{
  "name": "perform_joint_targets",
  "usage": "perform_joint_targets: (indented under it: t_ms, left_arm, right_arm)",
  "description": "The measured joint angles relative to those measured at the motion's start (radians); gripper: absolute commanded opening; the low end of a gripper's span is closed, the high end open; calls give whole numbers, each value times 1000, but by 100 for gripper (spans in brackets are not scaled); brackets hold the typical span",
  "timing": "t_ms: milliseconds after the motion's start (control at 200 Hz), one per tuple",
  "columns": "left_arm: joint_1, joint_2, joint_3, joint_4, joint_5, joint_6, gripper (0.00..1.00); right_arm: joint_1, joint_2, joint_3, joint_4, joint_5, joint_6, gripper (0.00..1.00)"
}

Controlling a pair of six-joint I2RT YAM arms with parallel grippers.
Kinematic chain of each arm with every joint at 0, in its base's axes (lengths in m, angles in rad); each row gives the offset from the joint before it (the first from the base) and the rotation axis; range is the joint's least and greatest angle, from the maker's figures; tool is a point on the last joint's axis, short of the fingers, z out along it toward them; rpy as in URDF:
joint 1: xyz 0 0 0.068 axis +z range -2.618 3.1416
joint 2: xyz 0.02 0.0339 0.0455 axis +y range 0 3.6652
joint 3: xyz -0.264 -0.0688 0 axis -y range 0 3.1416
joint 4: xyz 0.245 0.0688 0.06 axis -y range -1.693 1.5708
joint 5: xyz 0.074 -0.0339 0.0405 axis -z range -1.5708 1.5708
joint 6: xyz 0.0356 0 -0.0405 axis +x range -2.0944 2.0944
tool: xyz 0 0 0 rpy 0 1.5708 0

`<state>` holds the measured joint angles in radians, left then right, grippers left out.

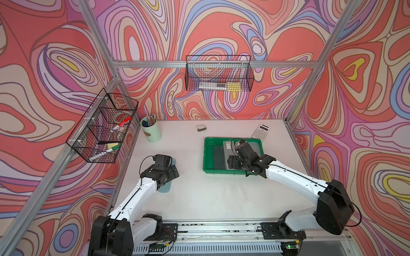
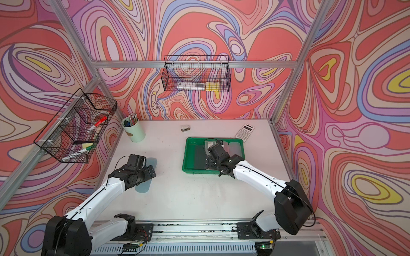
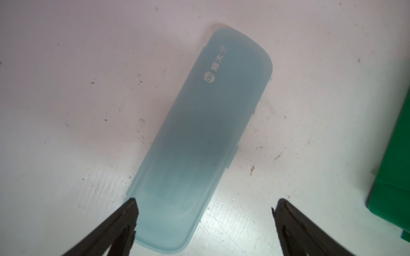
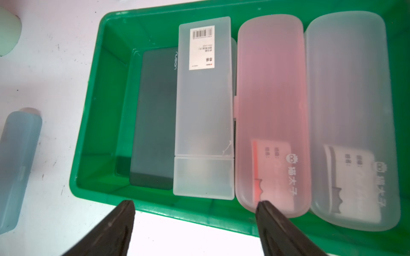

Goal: Put the pencil case into the storage box
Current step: Pick up the pencil case from the center of the board.

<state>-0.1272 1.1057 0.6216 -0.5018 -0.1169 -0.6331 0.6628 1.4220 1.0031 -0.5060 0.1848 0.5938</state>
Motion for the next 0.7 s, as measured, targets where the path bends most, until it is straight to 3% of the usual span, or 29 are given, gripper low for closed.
perform_joint_targets:
  t_ms: [175, 701]
  left_arm:
    - [106, -4, -70, 61, 33, 13, 99]
    - [114, 74, -85, 154, 262, 0, 99]
  right_arm:
    - [60, 7, -1, 34, -3, 11, 91]
    - [93, 60, 13, 42, 10, 13, 92]
